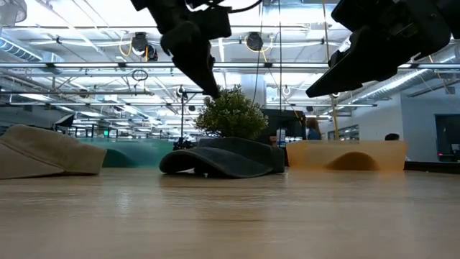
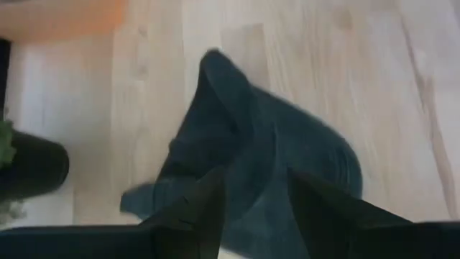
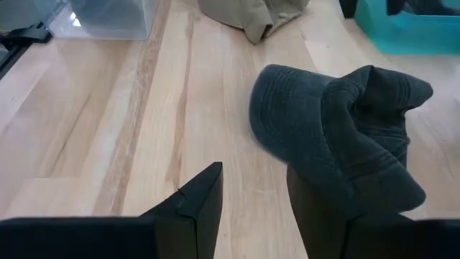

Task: Pick & Place hat
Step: Put the left black cap into the green bin

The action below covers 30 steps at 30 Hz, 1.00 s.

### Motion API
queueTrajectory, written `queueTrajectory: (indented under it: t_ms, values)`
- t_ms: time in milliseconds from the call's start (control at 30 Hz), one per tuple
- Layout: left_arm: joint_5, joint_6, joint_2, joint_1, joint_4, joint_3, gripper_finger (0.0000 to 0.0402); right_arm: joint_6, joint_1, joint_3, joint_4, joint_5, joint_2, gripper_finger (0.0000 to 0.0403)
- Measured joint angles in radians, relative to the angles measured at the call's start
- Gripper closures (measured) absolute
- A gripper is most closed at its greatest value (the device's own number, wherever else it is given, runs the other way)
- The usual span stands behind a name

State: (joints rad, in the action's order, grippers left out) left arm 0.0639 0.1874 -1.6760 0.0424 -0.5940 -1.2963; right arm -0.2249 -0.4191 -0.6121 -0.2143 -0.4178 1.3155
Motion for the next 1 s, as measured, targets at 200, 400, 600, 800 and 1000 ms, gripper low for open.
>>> queueTrajectory:
  t_ms: [200,400,600,800,1000]
  values:
    - [-0.004,0.012,-0.036,0.007,-0.025,-0.002,0.0242,0.001,0.0,0.0,-0.007,0.002,0.0,0.0259]
    - [-0.001,-0.033,-0.04,0.026,-0.05,-0.001,0.0231,0.001,0.0,0.0,-0.016,0.003,0.0,0.0259]
    - [0.117,-0.059,-0.04,0.017,-0.024,-0.001,0.0174,0.001,0.0,0.0,-0.014,0.003,0.0,0.0259]
    - [0.1,-0.058,-0.04,0.015,-0.002,-0.001,0.012,0.007,0.0,0.0,-0.013,0.003,0.0,0.0259]
    - [0.037,-0.036,-0.059,0.021,0.004,-0.002,0.0097,0.008,0.0,0.0,-0.006,0.003,0.0,0.0259]
